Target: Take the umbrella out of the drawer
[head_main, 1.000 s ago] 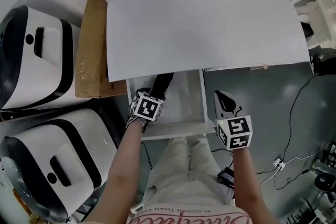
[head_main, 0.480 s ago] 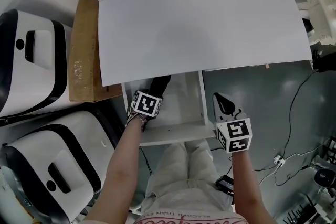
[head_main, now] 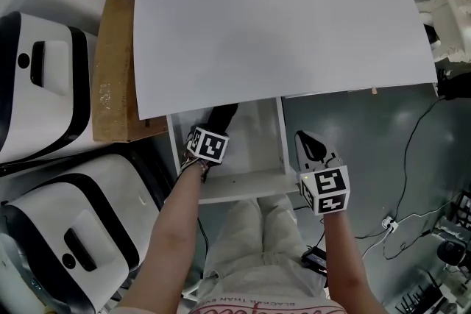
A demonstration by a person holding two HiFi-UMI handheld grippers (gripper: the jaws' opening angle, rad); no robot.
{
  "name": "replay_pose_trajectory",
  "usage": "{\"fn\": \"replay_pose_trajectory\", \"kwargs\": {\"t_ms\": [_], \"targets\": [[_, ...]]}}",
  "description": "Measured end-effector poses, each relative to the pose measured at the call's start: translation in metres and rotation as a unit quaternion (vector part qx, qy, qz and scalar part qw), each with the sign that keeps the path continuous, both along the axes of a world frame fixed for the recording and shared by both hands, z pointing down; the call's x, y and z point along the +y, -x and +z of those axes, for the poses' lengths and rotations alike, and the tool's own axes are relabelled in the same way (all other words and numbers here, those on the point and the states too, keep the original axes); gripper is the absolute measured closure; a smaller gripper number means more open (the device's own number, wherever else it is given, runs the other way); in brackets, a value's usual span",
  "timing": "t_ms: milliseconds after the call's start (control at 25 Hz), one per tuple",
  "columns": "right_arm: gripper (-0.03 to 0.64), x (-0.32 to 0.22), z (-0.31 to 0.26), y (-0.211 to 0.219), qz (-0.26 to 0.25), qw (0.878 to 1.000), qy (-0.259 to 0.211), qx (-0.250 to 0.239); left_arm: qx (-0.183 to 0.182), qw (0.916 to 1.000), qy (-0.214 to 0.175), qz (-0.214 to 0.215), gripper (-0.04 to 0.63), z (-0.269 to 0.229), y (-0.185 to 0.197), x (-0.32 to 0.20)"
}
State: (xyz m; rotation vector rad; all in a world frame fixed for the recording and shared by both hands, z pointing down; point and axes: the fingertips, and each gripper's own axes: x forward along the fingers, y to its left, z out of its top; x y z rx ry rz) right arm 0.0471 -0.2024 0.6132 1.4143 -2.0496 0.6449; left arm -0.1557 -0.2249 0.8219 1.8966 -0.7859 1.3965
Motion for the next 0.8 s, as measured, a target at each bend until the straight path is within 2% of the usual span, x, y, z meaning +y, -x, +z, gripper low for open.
{"fn": "replay_pose_trajectory", "kwargs": {"t_ms": [240, 480, 800], "targets": [[0.609, 0.004, -0.004, 0.005, -0.005, 1.0, -0.001, 0.003, -0.008, 0.9999, -0.004, -0.006, 0.355, -0.001, 0.002, 0.0], [0.609, 0.005, -0.015, 0.004, -0.01, 1.0, -0.013, 0.008, 0.003, 0.9998, 0.002, 0.019, 0.36, -0.014, -0.008, 0.006], [0.609, 0.005, -0.033, 0.002, -0.019, 0.999, -0.028, 0.008, 0.007, 0.9991, -0.014, 0.04, 0.36, -0.036, -0.014, 0.01]]}}
